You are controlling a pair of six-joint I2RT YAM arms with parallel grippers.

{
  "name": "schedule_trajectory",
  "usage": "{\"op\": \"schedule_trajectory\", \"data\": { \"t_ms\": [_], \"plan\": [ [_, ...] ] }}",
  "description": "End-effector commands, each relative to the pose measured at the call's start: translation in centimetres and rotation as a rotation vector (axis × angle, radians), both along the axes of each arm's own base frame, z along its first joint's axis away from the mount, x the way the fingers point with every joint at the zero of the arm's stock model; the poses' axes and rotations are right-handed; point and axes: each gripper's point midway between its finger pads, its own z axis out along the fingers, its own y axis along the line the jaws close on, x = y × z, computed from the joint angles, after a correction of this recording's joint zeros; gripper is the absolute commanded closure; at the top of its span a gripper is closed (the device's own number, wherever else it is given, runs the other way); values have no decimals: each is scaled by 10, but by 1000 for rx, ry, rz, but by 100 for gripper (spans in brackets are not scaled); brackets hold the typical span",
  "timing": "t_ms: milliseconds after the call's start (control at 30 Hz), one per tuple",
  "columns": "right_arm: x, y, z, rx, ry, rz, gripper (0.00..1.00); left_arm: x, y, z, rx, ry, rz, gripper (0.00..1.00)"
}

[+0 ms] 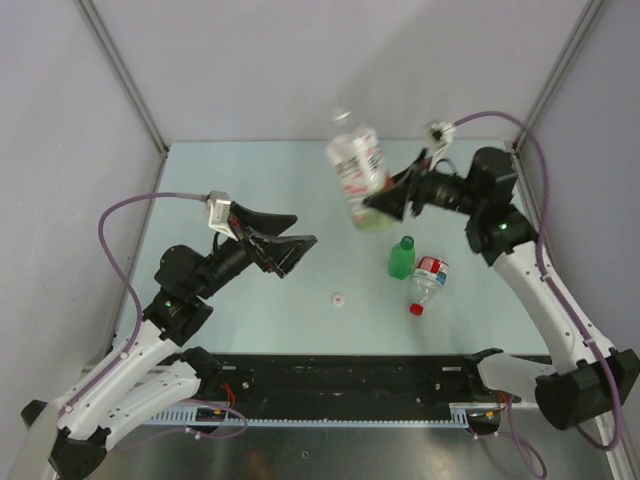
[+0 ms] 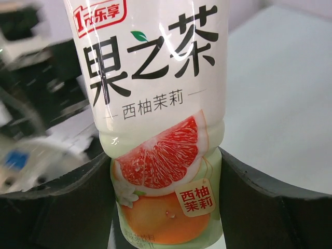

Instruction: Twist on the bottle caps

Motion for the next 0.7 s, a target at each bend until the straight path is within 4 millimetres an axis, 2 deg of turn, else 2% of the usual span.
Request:
{"op": "schedule_trajectory", "data": {
  "t_ms": [0,167,367,467,567,667],
  "plan": [
    [-82,56,42,104,-113,257,45,-34,-10,65,-131,-199,-145,1],
    [-119,83,42,153,-111,395,46,-40,-15,70,-142,-225,-156,1],
    [-152,101,39,169,-119,521,49,-41,-11,71,-168,-236,-141,1],
    [-159,105,37,172,-118,533,50,-47,-11,73,-178,-262,-164,4],
    [-160,108,39,195,-128,529,50,-49,-14,73,-183,-267,-187,16],
    [-161,110,43,217,-142,529,50,-50,-18,71,-180,-260,-213,22]
  ]
}}
